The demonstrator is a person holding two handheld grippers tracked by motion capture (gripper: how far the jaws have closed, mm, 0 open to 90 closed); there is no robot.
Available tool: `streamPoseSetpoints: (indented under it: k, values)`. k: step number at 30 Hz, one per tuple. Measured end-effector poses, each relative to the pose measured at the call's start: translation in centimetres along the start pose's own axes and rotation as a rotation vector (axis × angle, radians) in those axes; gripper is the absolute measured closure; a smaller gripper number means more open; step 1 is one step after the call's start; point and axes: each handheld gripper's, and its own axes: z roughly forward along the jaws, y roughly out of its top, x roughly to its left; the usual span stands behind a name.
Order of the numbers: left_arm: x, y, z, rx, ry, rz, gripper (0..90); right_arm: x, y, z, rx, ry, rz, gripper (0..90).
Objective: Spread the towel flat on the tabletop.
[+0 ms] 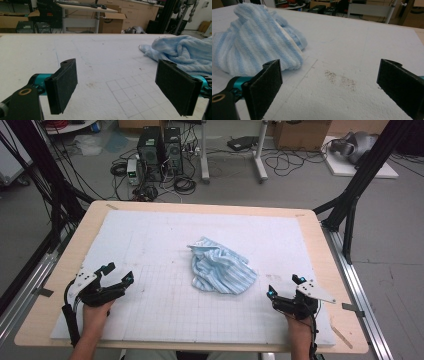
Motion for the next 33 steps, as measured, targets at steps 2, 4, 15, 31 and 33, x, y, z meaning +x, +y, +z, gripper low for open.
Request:
streamPoseSetpoints:
  k: [2,4,15,31,33]
  values:
    - [0.0,0.0,0.0,-0.001,0.002,-0.007,18.3,0.0,0.0,0.0,0.0,0.002,0.0,5.3]
    - [0.0,0.0,0.0,-0.001,0.001,-0.007,18.3,0.0,0.0,0.0,0.001,0.004,0.002,5.3]
    - [0.0,0.0,0.1,0.008,0.001,-0.001,18.3,-0.1,0.0,-0.1,-0.013,0.013,-0.011,5.2]
    - [0.0,0.1,0.1,0.01,-0.005,-0.001,18.3,0.3,1.1,0.0,-0.018,0.057,0.059,5.2]
    - [0.0,0.0,0.1,0.01,-0.009,-0.004,18.3,1.0,2.4,0.3,-0.006,0.104,0.035,5.2]
